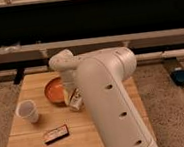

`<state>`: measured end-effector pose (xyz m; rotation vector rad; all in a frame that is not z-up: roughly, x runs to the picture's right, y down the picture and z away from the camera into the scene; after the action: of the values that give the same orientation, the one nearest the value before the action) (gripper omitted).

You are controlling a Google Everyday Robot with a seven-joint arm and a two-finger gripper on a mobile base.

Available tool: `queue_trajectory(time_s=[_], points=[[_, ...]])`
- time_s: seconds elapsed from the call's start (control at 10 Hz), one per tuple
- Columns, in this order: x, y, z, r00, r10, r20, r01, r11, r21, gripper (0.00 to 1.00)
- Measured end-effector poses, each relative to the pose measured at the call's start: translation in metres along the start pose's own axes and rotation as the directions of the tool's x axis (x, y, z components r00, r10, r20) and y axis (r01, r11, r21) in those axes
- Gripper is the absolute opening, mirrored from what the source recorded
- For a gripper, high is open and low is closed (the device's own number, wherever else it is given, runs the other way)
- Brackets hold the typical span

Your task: Place the bottle in the ceramic bowl

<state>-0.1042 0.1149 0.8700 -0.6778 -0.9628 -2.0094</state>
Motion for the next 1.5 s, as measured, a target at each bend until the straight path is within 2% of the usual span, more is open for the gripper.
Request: queue_trajectory(time_s=[0.6,0.7,1.3,1.5], points=[[-0.008,0.010,0.016,0.998,0.037,0.052,-0.037,0.999,-0.002,0.80],[-0.010,0.011,0.018,0.998,0.041,0.057,-0.041,0.999,0.001,0.77],[-0.024,0.024,0.025,0.995,0.074,0.072,-0.075,0.997,0.024,0.16],[-0.032,0.034,0.026,0.992,0.102,0.074,-0.105,0.994,0.030,0.02]])
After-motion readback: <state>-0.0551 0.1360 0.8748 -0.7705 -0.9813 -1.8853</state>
